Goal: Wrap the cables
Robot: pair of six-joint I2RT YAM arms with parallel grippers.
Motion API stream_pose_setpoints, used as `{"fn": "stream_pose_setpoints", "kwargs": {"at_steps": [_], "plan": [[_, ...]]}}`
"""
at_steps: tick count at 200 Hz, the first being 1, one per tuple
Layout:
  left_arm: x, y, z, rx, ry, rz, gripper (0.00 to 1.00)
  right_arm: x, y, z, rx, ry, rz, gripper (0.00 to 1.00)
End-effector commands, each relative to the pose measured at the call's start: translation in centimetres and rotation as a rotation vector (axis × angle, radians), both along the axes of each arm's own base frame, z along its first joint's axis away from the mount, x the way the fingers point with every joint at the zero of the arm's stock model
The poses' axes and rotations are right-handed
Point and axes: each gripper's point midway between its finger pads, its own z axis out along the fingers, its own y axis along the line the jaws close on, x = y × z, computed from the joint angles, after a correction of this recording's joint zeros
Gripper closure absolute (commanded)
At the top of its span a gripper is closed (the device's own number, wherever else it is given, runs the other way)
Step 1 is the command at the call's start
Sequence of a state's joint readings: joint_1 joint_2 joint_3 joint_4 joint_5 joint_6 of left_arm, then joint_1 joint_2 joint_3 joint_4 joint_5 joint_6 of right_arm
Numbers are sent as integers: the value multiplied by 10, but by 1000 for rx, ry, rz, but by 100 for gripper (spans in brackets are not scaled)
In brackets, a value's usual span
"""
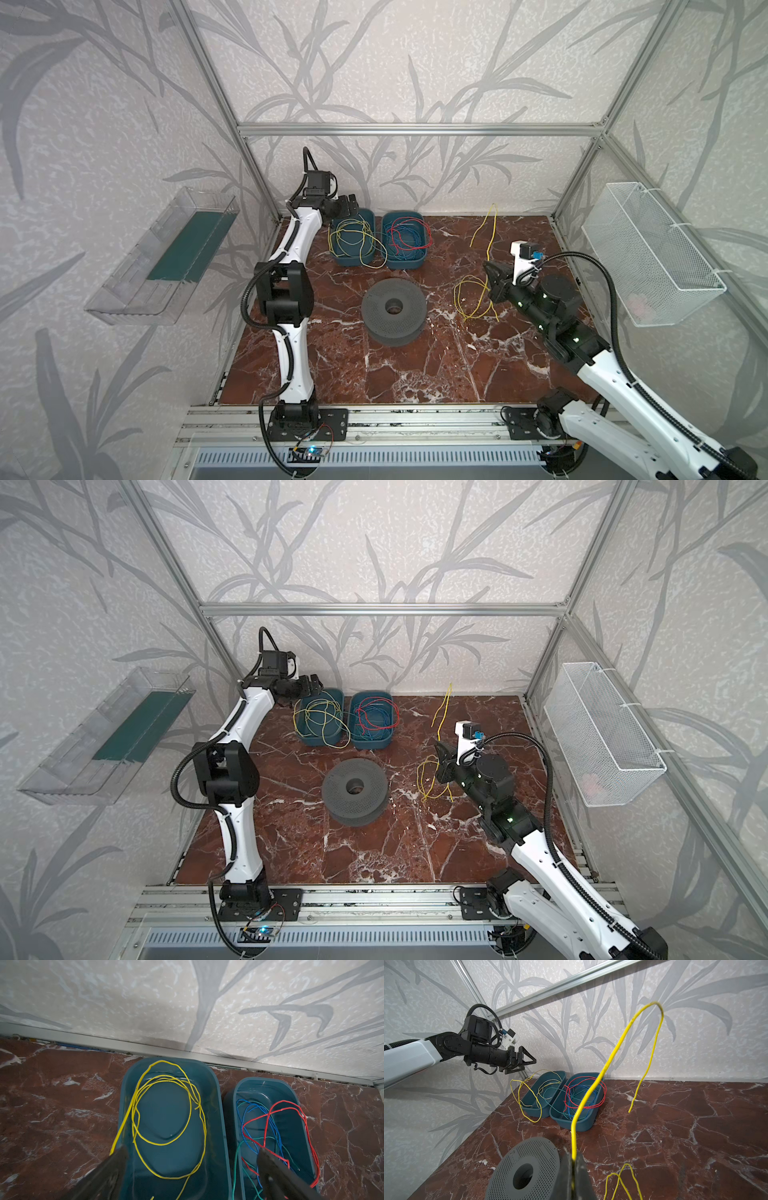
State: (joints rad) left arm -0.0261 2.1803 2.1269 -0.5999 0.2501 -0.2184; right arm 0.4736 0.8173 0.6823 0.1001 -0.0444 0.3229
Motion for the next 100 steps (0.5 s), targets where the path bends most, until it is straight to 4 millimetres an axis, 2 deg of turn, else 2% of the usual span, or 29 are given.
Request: {"fn": "stream_pose_setpoints", "kwargs": {"at_steps": [1,34,59,81,100], "plan": [[-10,-5,70,55,-132,-4,1,0,1,14,17,-32,10,100],[-29,13,147,130,-300,74,1,1,5,19,21,-29,30,100],[-56,8,191,150,-387,64,1,0,12,27,27,-31,68,100],[-93,-18,207,105,-417,-20,13,-2,20,35,28,-40,116,100],[-137,-63,208,49,-449,-153,24,-8,34,38,22,-64,207,100]]}}
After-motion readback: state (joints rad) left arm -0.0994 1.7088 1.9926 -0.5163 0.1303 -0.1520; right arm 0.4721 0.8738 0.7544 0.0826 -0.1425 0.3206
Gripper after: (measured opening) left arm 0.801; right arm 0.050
